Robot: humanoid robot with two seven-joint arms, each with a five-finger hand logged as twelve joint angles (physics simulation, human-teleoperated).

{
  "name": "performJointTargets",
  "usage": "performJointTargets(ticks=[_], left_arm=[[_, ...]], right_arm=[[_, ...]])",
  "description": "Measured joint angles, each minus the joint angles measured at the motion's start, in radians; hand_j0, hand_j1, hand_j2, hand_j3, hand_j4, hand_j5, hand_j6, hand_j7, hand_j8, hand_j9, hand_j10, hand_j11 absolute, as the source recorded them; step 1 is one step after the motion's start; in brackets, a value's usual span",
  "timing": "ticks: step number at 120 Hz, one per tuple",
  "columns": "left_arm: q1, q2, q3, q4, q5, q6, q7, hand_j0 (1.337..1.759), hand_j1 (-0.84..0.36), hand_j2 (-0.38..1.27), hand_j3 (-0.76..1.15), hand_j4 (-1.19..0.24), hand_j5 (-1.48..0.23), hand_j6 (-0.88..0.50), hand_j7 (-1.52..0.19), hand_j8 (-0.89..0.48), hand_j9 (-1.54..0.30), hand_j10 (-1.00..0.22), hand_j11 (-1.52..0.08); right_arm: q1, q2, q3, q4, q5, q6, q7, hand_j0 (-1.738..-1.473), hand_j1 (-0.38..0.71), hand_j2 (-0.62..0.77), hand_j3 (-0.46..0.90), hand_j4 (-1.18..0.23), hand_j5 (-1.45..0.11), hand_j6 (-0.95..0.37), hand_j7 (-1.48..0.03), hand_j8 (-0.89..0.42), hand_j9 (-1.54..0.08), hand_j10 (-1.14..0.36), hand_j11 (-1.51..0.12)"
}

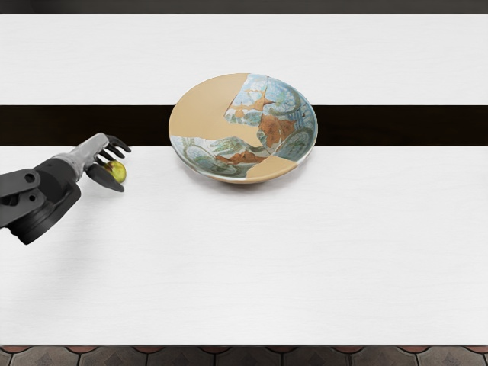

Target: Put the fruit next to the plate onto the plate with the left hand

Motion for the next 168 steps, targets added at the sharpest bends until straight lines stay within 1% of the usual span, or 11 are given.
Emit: performJointTargets(ticks=[41, 65, 84, 129, 139, 148, 168], left_arm=[[-0.001, 0.001, 0.001, 0.001, 0.0, -0.001, 0.0, 1.658, -0.19, 0.09, 0.0, -0.45, -0.59, -0.45, -0.59, -0.45, -0.59, -0.45, -0.59], [-0.003, 0.009, 0.0, 0.001, -0.001, -0.019, 0.0, 1.658, -0.24, 0.1, 0.0, -0.5, -0.64, -0.5, -0.64, -0.49, -0.64, -0.5, -0.64], [-0.003, 0.009, 0.0, 0.001, 0.001, -0.029, 0.001, 1.658, -0.27, 0.11, 0.0, -0.54, -0.67, -0.52, -0.67, -0.48, -0.69, -0.53, -0.69], [-0.006, 0.016, -0.006, 0.0, 0.002, -0.065, 0.007, 1.656, -0.3, 0.22, 0.0, -0.63, -0.74, -0.5, -0.77, -0.44, -0.79, -0.6, -0.79], [-0.006, 0.028, -0.01, 0.0, 0.0, -0.077, 0.007, 1.656, -0.3, 0.28, 0.0, -0.63, -0.78, -0.52, -0.79, -0.47, -0.81, -0.62, -0.81], [-0.007, 0.028, -0.012, 0.0, -0.001, -0.084, 0.007, 1.655, -0.3, 0.29, 0.0, -0.65, -0.8, -0.52, -0.81, -0.46, -0.83, -0.63, -0.83], [-0.014, 0.028, -0.013, 0.0, -0.005, -0.092, 0.007, 1.655, -0.32, 0.32, 0.0, -0.65, -0.86, -0.49, -0.86, -0.44, -0.86, -0.61, -0.86]], right_arm=[[0.003, 0.0, 0.0, 0.0, 0.0, -0.001, 0.0, -1.658, -0.35, 0.0, 0.0, 0.0, 0.0, 0.0, 0.0, 0.0, 0.0, 0.0, 0.0], [0.003, 0.0, 0.0, 0.0, 0.0, -0.001, 0.0, -1.658, -0.35, 0.0, 0.0, 0.0, 0.0, 0.0, 0.0, 0.0, 0.0, 0.0, 0.0], [0.004, 0.0, 0.0, 0.0, 0.0, -0.001, 0.0, -1.658, -0.35, 0.0, 0.0, 0.0, 0.0, 0.0, 0.0, 0.0, 0.0, 0.0, 0.0], [0.004, 0.0, 0.0, 0.0, 0.0, -0.002, 0.0, -1.658, -0.35, 0.0, 0.0, 0.0, 0.0, 0.0, 0.0, 0.0, 0.0, 0.0, 0.0], [0.004, 0.0, 0.0, 0.0, 0.0, -0.002, 0.0, -1.658, -0.35, 0.0, 0.0, 0.0, 0.0, 0.0, 0.0, 0.0, 0.0, 0.0, 0.0], [0.004, 0.0, 0.0, 0.0, 0.0, -0.002, 0.0, -1.658, -0.35, 0.0, 0.0, 0.0, 0.0, 0.0, 0.0, 0.0, 0.0, 0.0, 0.0], [0.004, 0.0, 0.0, 0.0, 0.0, -0.002, 0.0, -1.658, -0.35, 0.0, 0.0, 0.0, 0.0, 0.0, 0.0, 0.0, 0.0, 0.0, 0.0]])
